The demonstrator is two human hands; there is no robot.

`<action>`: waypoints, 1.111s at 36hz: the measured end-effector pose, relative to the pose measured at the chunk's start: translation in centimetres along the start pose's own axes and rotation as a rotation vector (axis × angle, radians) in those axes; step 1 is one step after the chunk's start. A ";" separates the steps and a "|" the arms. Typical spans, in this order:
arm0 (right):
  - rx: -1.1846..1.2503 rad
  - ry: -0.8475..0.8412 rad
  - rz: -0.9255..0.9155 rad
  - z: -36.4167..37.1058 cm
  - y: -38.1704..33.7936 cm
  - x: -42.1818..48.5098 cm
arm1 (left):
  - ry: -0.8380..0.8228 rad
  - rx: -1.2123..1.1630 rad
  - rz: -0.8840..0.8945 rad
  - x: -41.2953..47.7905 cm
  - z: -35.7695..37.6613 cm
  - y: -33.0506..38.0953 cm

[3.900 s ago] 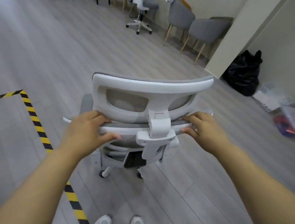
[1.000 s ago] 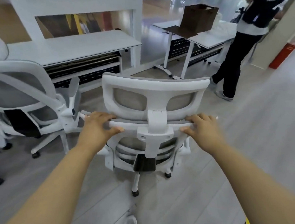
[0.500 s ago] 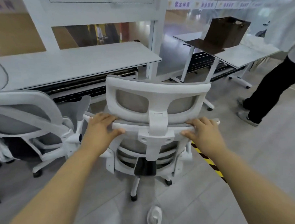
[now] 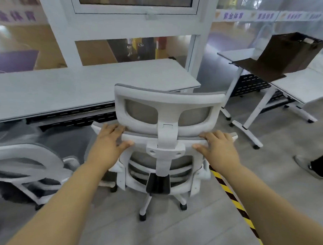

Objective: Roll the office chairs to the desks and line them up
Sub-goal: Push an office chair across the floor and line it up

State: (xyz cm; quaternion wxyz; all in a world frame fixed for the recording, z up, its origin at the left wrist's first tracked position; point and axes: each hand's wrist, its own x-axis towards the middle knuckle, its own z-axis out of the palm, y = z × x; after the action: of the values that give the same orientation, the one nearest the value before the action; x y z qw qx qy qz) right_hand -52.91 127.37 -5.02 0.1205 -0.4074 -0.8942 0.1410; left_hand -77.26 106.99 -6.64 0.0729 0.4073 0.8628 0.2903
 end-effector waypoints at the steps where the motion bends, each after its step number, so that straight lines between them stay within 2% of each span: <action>1: -0.004 -0.003 -0.007 0.1 0.0 1.2 | 0.000 0.005 -0.004 1.1 0.1 -0.1; 22: 0.011 -0.065 0.007 2.0 -1.7 18.2 | 0.083 -0.033 0.030 17.2 1.3 -3.3; 27: -0.001 -0.064 0.002 2.2 -1.6 20.0 | 0.120 0.004 0.071 18.7 1.6 -2.9; 34: -0.013 -0.098 -0.030 1.7 -1.3 21.4 | 0.077 0.061 0.024 19.2 1.2 -2.2; 40: -0.135 -0.225 -0.164 -0.1 -0.6 22.5 | 0.013 0.156 -0.017 18.6 0.7 -0.5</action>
State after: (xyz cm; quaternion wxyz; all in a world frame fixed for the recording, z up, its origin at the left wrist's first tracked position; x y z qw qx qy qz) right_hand -67.68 144.13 -2.42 0.0028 -0.3217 -0.9398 0.1152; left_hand -89.58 120.86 -5.41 0.0379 0.4027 0.8867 0.2241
